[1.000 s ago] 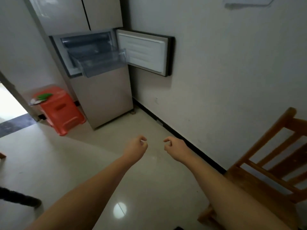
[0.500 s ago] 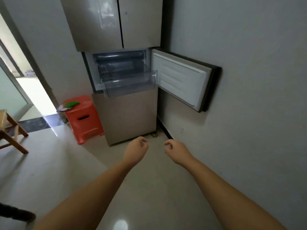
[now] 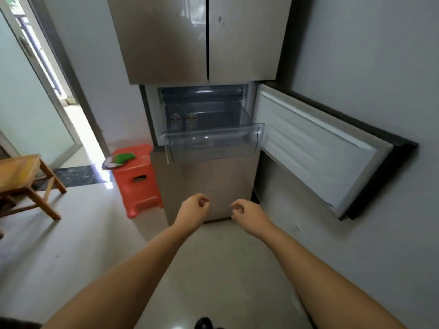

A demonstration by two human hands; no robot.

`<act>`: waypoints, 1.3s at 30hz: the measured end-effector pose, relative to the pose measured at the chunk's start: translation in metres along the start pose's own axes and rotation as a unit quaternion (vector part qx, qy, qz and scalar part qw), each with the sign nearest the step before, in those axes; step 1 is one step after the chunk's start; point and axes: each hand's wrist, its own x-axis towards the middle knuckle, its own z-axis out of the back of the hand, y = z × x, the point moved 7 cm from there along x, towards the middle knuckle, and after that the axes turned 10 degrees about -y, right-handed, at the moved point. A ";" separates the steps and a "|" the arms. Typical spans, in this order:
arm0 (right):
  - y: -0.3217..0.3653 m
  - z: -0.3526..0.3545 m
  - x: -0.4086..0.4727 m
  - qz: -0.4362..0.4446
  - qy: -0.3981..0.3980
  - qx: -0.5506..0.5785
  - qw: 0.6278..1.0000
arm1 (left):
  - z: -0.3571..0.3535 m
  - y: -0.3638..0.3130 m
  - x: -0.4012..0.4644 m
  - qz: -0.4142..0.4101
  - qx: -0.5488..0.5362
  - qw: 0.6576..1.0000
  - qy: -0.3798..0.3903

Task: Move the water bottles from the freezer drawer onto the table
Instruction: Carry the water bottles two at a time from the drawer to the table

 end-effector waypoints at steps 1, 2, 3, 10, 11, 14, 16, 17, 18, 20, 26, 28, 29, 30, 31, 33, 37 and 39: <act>0.002 0.003 0.022 -0.001 0.000 0.004 1.000 | -0.003 -0.004 0.021 -0.004 0.001 1.000 0.004; 0.007 0.007 0.045 0.000 -0.004 0.008 1.000 | -0.005 -0.011 0.044 -0.007 0.000 1.000 0.005; 0.013 0.013 0.069 0.002 -0.010 0.009 1.000 | -0.005 -0.019 0.068 -0.016 0.000 1.000 0.004; 0.045 0.037 0.196 0.021 -0.028 0.017 0.999 | -0.006 -0.068 0.198 -0.053 -0.013 0.998 -0.010; 0.047 0.039 0.210 0.024 -0.025 0.018 0.999 | -0.009 -0.072 0.212 -0.053 -0.016 0.998 -0.011; 0.062 0.051 0.271 0.038 -0.033 0.038 0.998 | -0.011 -0.089 0.271 -0.053 -0.031 0.998 -0.034; 0.078 0.060 0.309 0.063 -0.048 0.051 0.996 | -0.007 -0.099 0.309 -0.054 -0.042 0.996 -0.058; 0.089 0.063 0.328 0.081 -0.052 0.053 0.994 | -0.004 -0.102 0.327 -0.049 -0.044 0.995 -0.073; 0.098 0.066 0.346 0.097 -0.053 0.054 0.992 | -0.002 -0.104 0.345 -0.039 -0.047 0.995 -0.084; 0.113 0.068 0.382 0.120 -0.036 0.056 0.991 | -0.004 -0.101 0.379 -0.012 -0.035 0.995 -0.088; 0.131 0.046 0.459 0.153 0.045 -0.004 0.987 | -0.014 -0.075 0.441 0.058 0.031 0.996 -0.065; 0.133 0.029 0.480 0.150 0.071 -0.022 0.986 | -0.017 -0.059 0.460 0.086 0.048 0.993 -0.060; 0.133 0.019 0.490 0.145 0.087 -0.031 0.985 | -0.018 -0.051 0.469 0.096 0.061 0.992 -0.056; 0.133 0.009 0.498 0.138 0.107 -0.040 0.984 | -0.018 -0.043 0.479 0.106 0.073 0.991 -0.048; 0.136 0.000 0.506 0.134 0.125 -0.049 0.982 | -0.020 -0.034 0.488 0.117 0.081 0.989 -0.037; 0.140 -0.022 0.526 0.128 0.153 -0.073 0.977 | -0.025 -0.013 0.510 0.135 0.108 0.985 -0.012; 0.150 -0.065 0.553 0.120 0.200 -0.091 0.968 | -0.033 0.031 0.549 0.167 0.199 0.966 -0.005; 0.152 -0.088 0.561 0.113 0.212 -0.076 0.968 | -0.038 0.045 0.559 0.174 0.224 0.959 -0.001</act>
